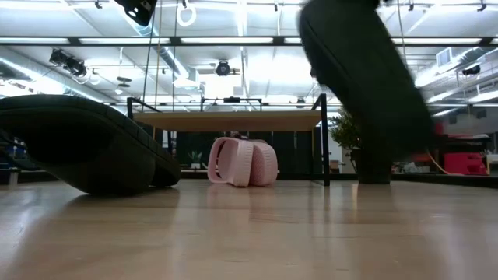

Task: Pick and place slides into the shelf
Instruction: Put the right black slide on the shelf

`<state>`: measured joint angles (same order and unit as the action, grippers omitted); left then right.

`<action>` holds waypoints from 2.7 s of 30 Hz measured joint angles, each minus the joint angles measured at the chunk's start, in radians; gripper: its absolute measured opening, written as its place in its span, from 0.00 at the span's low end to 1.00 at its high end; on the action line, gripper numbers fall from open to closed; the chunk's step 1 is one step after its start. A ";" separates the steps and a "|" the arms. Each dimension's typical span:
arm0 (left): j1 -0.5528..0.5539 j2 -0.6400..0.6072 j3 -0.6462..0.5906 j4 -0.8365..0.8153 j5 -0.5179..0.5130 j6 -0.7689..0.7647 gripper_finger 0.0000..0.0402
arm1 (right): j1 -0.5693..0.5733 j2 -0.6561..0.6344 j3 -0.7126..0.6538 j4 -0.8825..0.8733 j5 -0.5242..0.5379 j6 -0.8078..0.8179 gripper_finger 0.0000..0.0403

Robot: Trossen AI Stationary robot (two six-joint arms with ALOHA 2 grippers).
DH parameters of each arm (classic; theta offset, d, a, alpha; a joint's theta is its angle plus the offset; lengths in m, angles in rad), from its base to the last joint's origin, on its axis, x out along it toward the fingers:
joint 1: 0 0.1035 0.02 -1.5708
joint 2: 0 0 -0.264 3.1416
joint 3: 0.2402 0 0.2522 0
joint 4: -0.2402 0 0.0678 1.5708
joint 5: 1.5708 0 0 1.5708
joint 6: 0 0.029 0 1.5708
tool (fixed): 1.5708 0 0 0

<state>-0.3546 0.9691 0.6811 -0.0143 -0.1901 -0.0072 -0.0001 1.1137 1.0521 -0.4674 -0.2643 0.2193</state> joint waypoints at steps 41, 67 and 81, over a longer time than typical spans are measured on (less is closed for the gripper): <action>-0.247 -0.094 0.000 -0.165 0.007 -0.020 0.12 | -0.087 0.578 0.209 1.013 0.345 -1.143 0.12; -0.533 -0.212 0.000 -0.232 -0.531 0.004 0.05 | -0.118 0.891 0.448 0.861 0.391 -1.532 0.12; -0.554 -0.212 0.000 -0.232 -0.575 0.022 0.05 | -0.104 0.960 0.448 0.956 0.425 -1.643 0.12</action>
<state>-0.9081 0.7569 0.6811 -0.2464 -0.7647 0.0151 -0.1038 2.0739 1.5005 0.4886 0.1604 -1.4237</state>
